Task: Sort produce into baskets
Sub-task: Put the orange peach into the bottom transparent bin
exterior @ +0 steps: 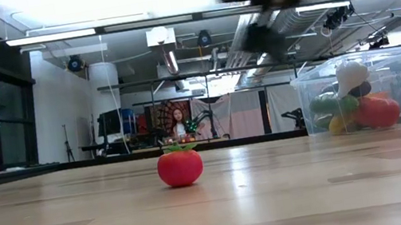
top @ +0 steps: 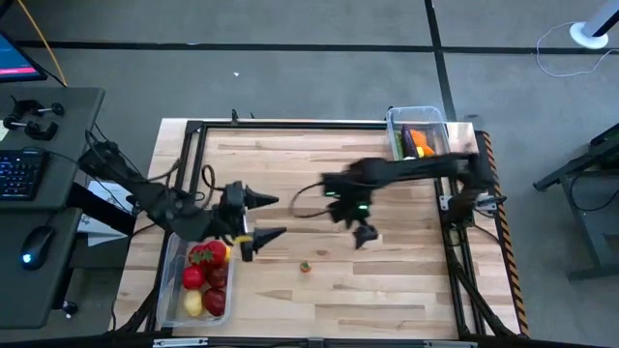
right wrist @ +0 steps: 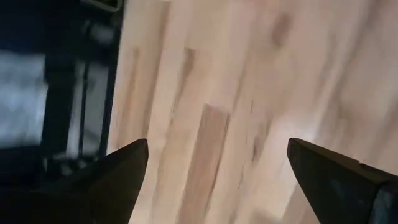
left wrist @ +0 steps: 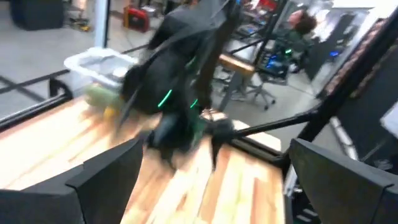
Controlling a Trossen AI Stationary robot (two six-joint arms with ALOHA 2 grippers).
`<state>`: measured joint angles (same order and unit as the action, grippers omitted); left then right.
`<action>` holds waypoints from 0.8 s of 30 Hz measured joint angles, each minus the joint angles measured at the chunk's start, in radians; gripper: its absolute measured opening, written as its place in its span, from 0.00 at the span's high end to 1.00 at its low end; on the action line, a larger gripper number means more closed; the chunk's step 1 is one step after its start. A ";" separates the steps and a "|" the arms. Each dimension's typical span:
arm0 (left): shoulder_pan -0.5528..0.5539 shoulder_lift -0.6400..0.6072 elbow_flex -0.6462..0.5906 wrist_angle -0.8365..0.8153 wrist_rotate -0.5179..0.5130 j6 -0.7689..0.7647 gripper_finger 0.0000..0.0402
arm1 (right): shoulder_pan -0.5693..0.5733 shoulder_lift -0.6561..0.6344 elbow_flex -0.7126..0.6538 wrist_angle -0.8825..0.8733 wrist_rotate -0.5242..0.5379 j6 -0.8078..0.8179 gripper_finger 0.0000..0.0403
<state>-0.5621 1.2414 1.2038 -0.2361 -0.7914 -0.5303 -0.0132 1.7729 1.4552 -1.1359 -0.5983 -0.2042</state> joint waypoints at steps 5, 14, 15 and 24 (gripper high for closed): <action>0.047 0.160 0.000 -0.087 0.069 -0.126 0.02 | 0.052 -0.403 -0.429 0.318 0.143 0.390 0.07; 0.235 0.556 0.233 -0.471 0.503 -0.232 0.02 | 0.154 -0.844 -0.707 0.472 0.392 0.622 0.07; 0.243 0.596 0.264 -0.518 0.526 -0.249 0.02 | 0.154 -0.872 -0.722 0.474 0.402 0.623 0.07; 0.246 0.853 0.508 -0.652 0.697 -0.404 0.02 | 0.153 -0.992 -0.777 0.472 0.430 0.564 0.07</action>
<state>-0.3158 2.0943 1.7119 -0.8885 -0.0944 -0.9344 0.1402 0.7807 0.6782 -0.6642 -0.1685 0.3594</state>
